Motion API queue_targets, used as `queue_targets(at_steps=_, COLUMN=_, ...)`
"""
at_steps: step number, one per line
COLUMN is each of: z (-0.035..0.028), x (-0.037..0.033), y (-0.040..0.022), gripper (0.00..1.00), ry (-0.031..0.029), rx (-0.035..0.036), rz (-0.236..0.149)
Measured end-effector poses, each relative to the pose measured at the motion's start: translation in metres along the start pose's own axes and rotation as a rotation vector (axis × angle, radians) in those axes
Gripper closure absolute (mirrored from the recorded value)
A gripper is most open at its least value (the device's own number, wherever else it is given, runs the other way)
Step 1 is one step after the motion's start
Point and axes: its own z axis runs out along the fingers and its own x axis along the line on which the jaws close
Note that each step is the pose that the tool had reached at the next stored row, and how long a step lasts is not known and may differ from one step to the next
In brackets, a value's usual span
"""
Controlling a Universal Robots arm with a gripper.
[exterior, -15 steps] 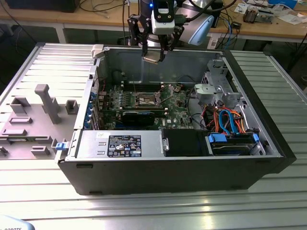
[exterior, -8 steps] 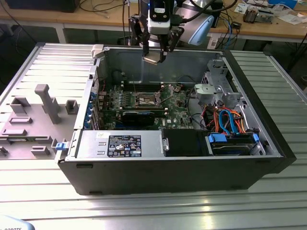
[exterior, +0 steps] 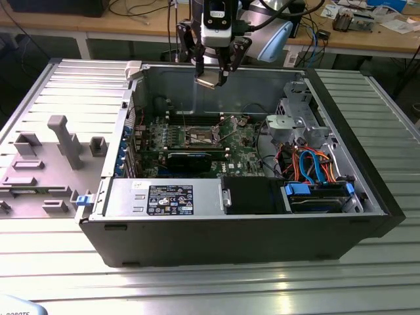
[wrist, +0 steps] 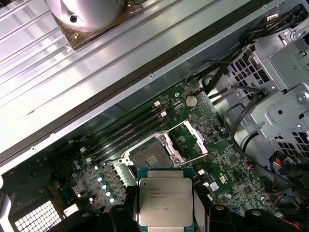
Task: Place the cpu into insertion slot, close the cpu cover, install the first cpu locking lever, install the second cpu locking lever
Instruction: 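Place the cpu into insertion slot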
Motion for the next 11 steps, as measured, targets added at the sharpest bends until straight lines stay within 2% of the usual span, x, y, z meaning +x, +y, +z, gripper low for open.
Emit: queue_targets(at_steps=11, z=0.0, x=0.0, y=0.0, gripper=0.46, ry=-0.0001, rx=0.0, rz=0.002)
